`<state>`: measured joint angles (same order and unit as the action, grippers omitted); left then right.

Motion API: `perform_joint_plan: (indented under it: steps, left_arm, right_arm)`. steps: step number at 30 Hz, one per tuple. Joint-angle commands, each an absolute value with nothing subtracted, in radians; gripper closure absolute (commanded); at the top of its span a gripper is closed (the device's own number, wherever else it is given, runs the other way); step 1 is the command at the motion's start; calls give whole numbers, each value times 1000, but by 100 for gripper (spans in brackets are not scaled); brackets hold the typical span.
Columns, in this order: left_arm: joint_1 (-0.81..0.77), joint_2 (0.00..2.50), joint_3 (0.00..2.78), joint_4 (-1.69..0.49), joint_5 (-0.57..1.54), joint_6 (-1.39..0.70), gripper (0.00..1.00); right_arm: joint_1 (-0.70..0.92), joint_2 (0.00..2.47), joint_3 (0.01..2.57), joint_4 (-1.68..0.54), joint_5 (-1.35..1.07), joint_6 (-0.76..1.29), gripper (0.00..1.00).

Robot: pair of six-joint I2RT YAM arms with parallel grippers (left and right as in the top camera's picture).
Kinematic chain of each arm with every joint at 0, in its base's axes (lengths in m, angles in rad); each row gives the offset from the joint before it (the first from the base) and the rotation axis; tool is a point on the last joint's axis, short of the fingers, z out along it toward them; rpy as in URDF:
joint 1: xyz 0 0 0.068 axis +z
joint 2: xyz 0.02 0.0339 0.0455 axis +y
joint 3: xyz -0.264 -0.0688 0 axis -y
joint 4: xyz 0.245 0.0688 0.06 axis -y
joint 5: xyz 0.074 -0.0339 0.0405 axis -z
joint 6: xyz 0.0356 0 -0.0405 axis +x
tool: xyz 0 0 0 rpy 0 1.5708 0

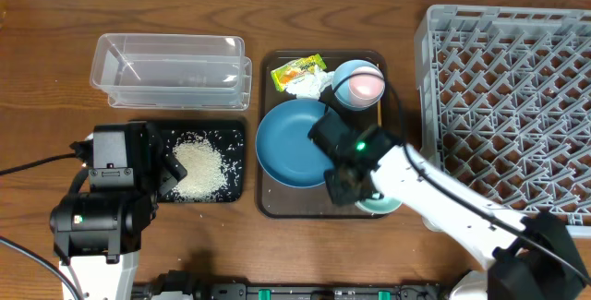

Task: Sort waste into correct bins and load items into the dishwasher rack
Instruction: 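Lift the pale green bowl and carry it over the dish rack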

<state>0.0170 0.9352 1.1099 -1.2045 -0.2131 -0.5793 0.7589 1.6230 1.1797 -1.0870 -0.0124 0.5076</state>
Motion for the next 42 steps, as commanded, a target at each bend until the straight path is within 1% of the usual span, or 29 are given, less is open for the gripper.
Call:
perform_joint_plan:
  steps: [1,5,8,13,17,22,26,30,33,35,38,42]
  left_arm:
    - [21,935,1123,-1208,-225,-578,7]
    - [21,935,1123,-1208,-226,-578,7]
    - [21,935,1123,-1208,-225,-578,7]
    - [21,935,1123,-1208,-226,-578,7]
    - [21,935,1123,-1208,-225,-578,7]
    - [21,935,1123,-1208,-225,-578,7]
    - [21,935,1123,-1208,-225,-578,7]
    - [21,935,1123,-1208,-225,-578,7]
    - [21,935,1123,-1208,-225,-578,7]
    - [21,935,1123,-1208,-226,-578,7]
    - [21,935,1123,-1208,-225,-578,7]
    - [21,935,1123,-1208,-225,-578,7]
  right_arm:
    - [691,1598,1282,-1127,-8,462,99]
    - [572,1546,1359,-1164,-8,372,99]
    - [414,1481,1409,-1156,-33,334,99]
    - [39,1374,1428,-1023,-345,173,99]
    - [-237,1373,1421,-900,-602,83,99]
    - [-439,1428,1387,-749,-777,73,99]
    - [-536,1514,1386,-588,-954,73,99]
    - [-593,1620,1386,-380,-1164,99,99]
    - [-603,1718,1386,-214,-1185,194,99]
    - [-603,1776,1386,-123,-1185,222,99]
    - [-603,1862,1386,-1,-1190,366,99]
    - [-602,1963,1386,208,-1291,513,99]
